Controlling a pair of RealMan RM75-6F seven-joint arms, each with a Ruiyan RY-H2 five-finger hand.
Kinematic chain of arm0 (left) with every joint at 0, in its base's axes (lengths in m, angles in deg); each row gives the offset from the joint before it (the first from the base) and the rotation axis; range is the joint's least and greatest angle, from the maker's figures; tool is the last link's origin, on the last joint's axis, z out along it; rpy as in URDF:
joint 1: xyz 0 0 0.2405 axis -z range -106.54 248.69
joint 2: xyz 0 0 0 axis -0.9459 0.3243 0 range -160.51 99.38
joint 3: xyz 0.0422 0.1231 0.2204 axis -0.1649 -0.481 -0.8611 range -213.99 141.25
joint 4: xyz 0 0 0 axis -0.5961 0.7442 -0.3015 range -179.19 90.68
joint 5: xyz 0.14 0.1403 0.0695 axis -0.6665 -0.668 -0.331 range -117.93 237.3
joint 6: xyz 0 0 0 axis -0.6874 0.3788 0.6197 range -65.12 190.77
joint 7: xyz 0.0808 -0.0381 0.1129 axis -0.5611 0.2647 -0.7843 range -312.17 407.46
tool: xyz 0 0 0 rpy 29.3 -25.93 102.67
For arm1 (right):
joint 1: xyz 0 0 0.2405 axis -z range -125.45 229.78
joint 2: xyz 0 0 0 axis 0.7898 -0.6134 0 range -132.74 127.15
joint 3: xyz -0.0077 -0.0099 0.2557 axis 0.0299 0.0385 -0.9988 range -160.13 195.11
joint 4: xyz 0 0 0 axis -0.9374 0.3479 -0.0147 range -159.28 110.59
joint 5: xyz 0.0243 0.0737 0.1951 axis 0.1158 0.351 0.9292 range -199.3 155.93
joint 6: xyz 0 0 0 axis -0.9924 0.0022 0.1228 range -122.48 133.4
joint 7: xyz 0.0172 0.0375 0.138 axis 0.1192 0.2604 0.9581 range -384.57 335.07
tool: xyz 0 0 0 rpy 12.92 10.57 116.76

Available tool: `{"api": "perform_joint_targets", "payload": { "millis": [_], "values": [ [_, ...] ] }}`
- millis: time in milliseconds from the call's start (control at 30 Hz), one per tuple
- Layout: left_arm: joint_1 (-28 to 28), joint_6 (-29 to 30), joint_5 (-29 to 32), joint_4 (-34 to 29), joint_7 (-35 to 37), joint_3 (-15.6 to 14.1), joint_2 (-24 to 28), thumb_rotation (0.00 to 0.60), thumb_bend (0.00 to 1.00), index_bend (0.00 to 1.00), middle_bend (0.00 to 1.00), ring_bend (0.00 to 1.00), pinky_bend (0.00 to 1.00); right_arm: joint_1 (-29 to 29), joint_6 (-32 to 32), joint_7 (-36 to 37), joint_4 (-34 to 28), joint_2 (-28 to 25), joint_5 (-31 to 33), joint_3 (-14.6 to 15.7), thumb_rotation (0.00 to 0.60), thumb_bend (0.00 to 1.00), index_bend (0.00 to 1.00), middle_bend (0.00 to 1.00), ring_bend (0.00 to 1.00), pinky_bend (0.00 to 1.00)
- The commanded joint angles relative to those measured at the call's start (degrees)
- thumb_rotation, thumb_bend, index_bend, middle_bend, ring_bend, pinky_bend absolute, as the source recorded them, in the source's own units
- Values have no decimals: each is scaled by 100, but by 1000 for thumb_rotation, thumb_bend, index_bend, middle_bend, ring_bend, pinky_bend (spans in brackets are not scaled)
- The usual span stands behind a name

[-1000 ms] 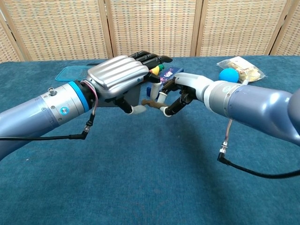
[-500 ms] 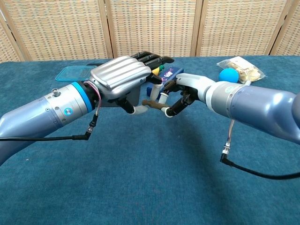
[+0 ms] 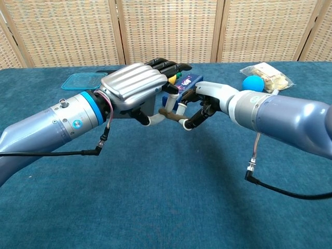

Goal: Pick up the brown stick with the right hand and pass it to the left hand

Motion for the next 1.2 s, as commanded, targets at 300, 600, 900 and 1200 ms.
{"api": "perform_joint_targets", "payload": {
  "millis": [300, 600, 900, 1200],
  "values": [
    [18, -20, 99, -61, -30, 13, -22, 600, 450, 696, 0, 0, 0, 3, 14, 0, -39, -24, -13, 24, 600, 589, 758, 99, 0, 0],
    [4, -48, 199, -101, 51, 22, -39, 600, 495, 781, 0, 0, 0, 26, 9, 27, -60, -71, -52, 48, 600, 589, 759, 99, 0, 0],
    [-52, 12, 214, -142, 194, -21, 35, 600, 495, 803, 0, 0, 0, 107, -30, 175, -3, -148, -156, 58, 600, 590, 761, 99, 0, 0],
    [-180, 148, 177, -228, 391, -112, 299, 600, 525, 818, 0, 0, 0, 226, -63, 376, 104, -284, -259, 38, 600, 590, 761, 99, 0, 0]
  ]
}}
